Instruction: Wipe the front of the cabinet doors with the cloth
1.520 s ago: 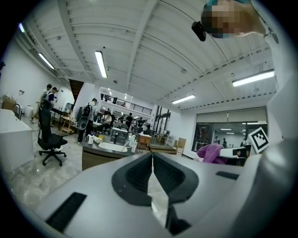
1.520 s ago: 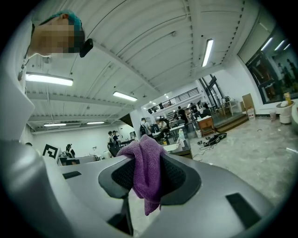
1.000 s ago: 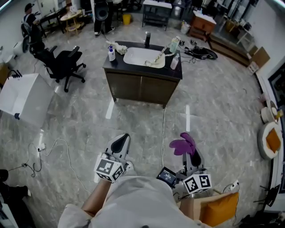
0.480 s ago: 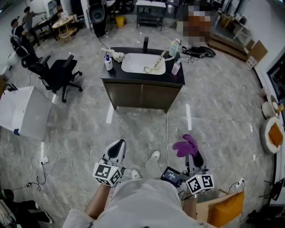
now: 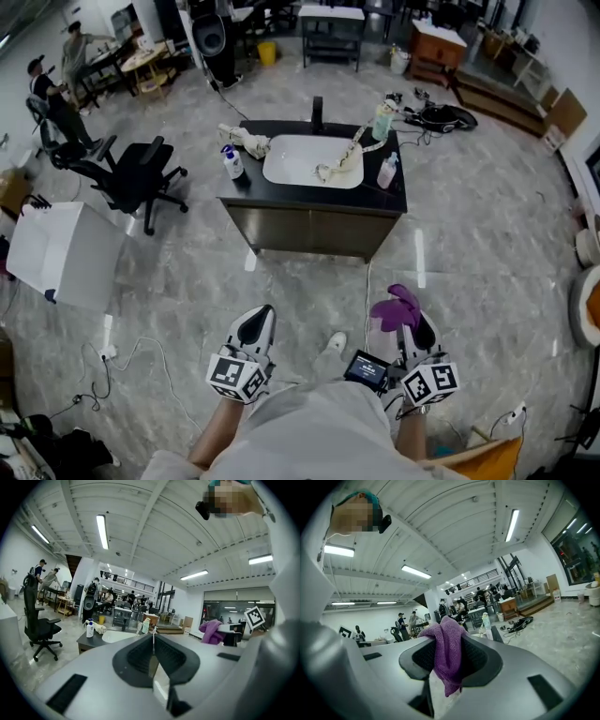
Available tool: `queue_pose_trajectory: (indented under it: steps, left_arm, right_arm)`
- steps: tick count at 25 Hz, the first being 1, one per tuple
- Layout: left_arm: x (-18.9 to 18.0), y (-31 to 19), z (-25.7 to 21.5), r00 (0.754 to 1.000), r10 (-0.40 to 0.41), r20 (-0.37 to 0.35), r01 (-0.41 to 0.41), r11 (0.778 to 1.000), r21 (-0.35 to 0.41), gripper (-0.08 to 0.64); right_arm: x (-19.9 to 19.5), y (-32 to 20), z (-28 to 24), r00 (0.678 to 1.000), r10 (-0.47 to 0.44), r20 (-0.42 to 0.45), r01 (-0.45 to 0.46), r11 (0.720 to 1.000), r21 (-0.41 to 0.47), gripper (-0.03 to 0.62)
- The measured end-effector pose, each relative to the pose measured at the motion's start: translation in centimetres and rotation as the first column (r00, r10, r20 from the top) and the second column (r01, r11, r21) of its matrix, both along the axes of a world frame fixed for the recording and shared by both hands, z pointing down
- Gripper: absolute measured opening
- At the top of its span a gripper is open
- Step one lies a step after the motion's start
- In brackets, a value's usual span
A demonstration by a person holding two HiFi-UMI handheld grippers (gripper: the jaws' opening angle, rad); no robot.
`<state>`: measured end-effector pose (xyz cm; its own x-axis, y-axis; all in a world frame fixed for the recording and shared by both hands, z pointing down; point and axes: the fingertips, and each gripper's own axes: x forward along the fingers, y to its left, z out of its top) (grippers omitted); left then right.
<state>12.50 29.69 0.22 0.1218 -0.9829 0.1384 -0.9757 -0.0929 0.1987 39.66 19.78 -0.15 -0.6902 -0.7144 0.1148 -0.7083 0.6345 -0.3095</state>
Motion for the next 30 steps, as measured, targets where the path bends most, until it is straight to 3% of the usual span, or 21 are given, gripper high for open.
queue_pose_trajectory:
  steps: [8, 15, 20, 30]
  left_arm:
    - [-1.9, -10.5, -2.0, 0.992, -0.123, 0.014, 0.123, 0.992, 0.030, 0.017]
    - [-2.2, -17.6, -0.1, 0.988, -0.152, 0.014, 0.152, 0.988, 0.004, 0.017]
    - [-2.6, -21.6, 2.0, 0.992, -0.127, 0.004, 0.127, 0.992, -0.015, 0.017]
    - [-6.4, -26.7, 11.9, 0.999, -0.021, -0.037, 0.017, 0.994, -0.106, 0.017]
  right_arm:
    - [-1.7, -13.9, -0.3, 0.981, -0.189, -0.034, 0.190, 0.981, 0.037, 0.133]
    - [-5.1, -23.8, 1.4, 0.935, -0.344, -0.085, 0.351, 0.933, 0.079, 0.133]
    - [-7.8, -28.0, 2.4, 0.934, -0.357, -0.015, 0.357, 0.932, 0.067, 0.133]
    - [-15.4, -29.5, 10.0, 0.938, -0.343, -0.040, 0.343, 0.939, -0.018, 0.133]
